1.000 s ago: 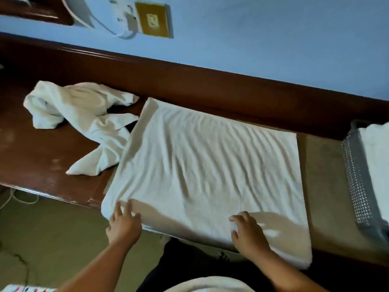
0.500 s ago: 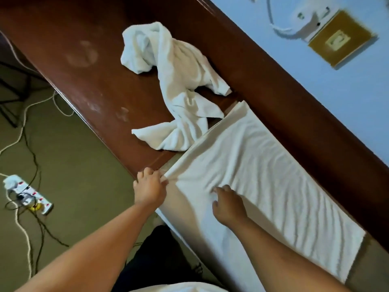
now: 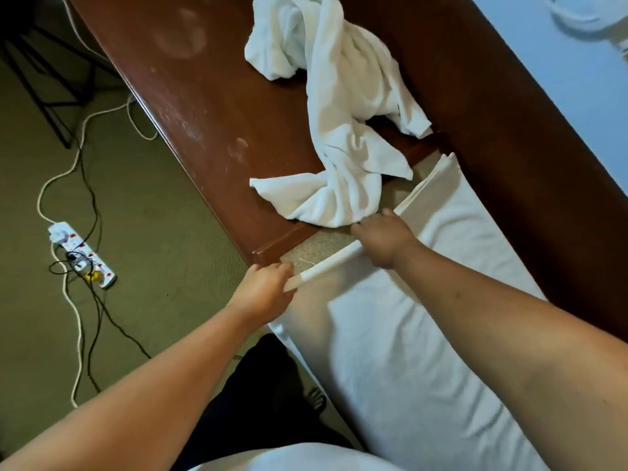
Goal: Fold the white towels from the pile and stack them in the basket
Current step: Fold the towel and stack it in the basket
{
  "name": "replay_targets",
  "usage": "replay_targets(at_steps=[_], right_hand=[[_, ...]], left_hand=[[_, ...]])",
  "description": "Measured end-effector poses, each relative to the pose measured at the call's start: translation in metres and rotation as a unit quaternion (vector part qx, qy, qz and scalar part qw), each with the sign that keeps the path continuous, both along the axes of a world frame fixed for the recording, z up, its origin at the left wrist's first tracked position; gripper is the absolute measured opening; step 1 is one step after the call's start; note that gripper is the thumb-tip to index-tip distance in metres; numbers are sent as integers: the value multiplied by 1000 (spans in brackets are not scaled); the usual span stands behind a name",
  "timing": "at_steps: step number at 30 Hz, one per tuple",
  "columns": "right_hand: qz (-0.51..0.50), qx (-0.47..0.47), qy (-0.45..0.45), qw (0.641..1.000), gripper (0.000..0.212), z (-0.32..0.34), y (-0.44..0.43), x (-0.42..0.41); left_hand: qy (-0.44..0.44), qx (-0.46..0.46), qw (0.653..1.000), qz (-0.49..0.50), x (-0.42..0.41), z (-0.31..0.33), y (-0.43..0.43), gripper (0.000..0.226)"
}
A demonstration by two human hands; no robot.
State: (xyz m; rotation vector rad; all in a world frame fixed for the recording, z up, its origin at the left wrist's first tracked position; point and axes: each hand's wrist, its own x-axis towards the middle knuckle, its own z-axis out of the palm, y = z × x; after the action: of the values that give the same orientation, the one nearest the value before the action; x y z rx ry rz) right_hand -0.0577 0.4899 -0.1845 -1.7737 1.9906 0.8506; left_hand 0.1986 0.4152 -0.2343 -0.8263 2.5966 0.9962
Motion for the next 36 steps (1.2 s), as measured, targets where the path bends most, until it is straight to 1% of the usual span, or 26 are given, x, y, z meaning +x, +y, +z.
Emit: replay_targets(at_steps=[2,5,9,12,14,15,16,17,18,19,20,21,22,23,24,25,26,27,28,29,30,31,32,33,34,36], right_hand=[[-3,-8,63,998,33,5,25,-26],[6,-18,133,991,39,11,75,-53],[-12,-9,170,985,55,21,156,-60],[-38,-1,197,980,60,27,224,-55],[-103,19,203,973,61,25,272,-50],[-154,25,203,967,60,22,298,-49],[-213,25,203,956,59,17,321,-49],[-286,24,202,936,58,11,348,-46],[-370,31,186,910,62,7,367,-44],[-455,39,160,875,72,3,387,-36],[-530,33,126,838,83,-2,403,-27],[-581,18,97,808,92,-5,408,-18],[-624,-1,72,778,96,-5,419,-1],[-650,-28,47,758,92,-1,424,16],[-660,-63,21,749,78,3,431,37],[-659,-112,-14,743,56,5,434,60],[-663,-150,-54,731,30,7,438,88],[-670,-172,-113,713,15,10,441,120],[-679,-169,-174,693,23,7,439,150],[-706,-151,-241,649,29,3,439,183],[-740,-120,-301,589,27,-7,435,212],[-782,-85,-348,510,20,-17,430,238],[-817,-62,-387,423,22,-25,424,257],[-838,-65,-413,350,37,-38,419,270],[-854,-91,-419,295,55,-51,412,283],[-869,-153,-407,236,85,-68,398,297]], left_hand=[[-14,26,999,-37,4,8,7,11],[-31,54,994,-94,6,26,32,10],[-58,54,980,-183,9,46,102,14],[-105,93,968,-210,15,52,176,22],[-134,131,957,-223,25,46,228,27],[-139,165,948,-233,32,40,252,26],[-144,206,936,-245,41,32,269,26],[-163,250,918,-261,52,23,285,27],[-183,284,904,-260,61,14,292,29],[-204,294,903,-240,71,6,296,29],[-208,278,920,-184,81,-2,295,25],[-202,243,945,-90,88,-11,285,22],[-200,197,960,14,95,-19,277,26],[-184,155,964,118,97,-23,267,36],[-151,129,961,192,98,-27,256,51],[-116,131,955,240,96,-28,245,68],[-87,157,947,267,91,-30,234,81],[-70,203,935,281,82,-28,227,87],[-65,247,921,295,74,-30,221,89],[-82,268,918,280,67,-30,218,87],[-108,256,931,238,64,-30,216,80],[-147,220,950,167,64,-31,213,69],[-183,190,960,90,68,-31,211,56],[-203,178,962,35,73,-29,210,46],[-214,180,960,-3,83,-30,206,41],[-214,173,961,-30,102,-27,199,35]])
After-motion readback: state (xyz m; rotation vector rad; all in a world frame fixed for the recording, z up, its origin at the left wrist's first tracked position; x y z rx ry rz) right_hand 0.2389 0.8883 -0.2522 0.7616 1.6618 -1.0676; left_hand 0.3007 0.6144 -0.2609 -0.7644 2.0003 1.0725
